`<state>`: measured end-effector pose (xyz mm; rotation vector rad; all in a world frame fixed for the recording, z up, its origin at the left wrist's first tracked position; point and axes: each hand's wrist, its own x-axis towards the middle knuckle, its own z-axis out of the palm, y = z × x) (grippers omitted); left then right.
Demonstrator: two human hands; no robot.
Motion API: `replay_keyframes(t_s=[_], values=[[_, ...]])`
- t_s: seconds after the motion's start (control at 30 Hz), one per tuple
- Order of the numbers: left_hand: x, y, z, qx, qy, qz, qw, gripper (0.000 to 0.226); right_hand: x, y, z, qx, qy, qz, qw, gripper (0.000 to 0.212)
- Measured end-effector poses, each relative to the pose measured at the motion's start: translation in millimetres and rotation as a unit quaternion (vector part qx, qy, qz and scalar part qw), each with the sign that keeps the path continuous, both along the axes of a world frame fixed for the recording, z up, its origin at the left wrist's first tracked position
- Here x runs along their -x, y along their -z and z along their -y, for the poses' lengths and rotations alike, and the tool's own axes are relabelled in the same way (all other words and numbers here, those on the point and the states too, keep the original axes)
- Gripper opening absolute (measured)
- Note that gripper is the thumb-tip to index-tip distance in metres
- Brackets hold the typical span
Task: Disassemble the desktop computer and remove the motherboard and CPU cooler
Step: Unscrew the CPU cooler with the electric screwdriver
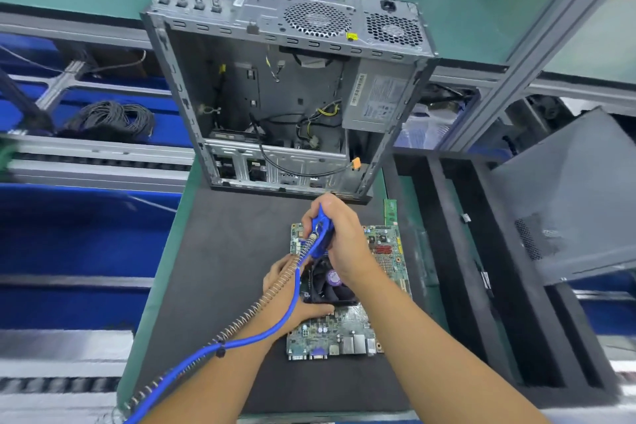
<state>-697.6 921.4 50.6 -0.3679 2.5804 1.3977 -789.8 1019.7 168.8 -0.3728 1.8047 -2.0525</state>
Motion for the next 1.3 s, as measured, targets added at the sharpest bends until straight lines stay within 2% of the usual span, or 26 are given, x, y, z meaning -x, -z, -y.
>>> replay_keyframes(t_s=[0.2, 0.37, 0.47, 0.6, 0.87, 1.3], values=[[-7, -9, 14, -0.033, 0.049, -0.015, 0.998, 0.096, -4, 6, 4, -0.015, -0.028, -0.012, 0.999, 0.035], [-3, -4, 14, -0.015, 0.047, -0.030, 0.998, 0.099, -6, 12, 5, -0.013, -0.014, -0.005, 1.000, 0.029], [-3, 3, 14, -0.024, 0.041, -0.025, 0.999, 0.094, -4, 15, 4, -0.017, -0.003, -0.003, 1.000, 0.027], [-4, 9, 17, -0.028, 0.048, -0.009, 0.998, 0.104, -3, 20, 4, -0.014, 0.008, 0.000, 1.000, 0.026], [-1, 20, 14, -0.031, 0.034, -0.023, 0.999, 0.099, -2, 25, 5, -0.006, 0.030, 0.002, 1.000, 0.028], [-3, 13, 19, -0.006, 0.056, -0.005, 0.998, 0.111, -7, 14, 9, -0.036, 0.013, -0.008, 0.999, 0.034]])
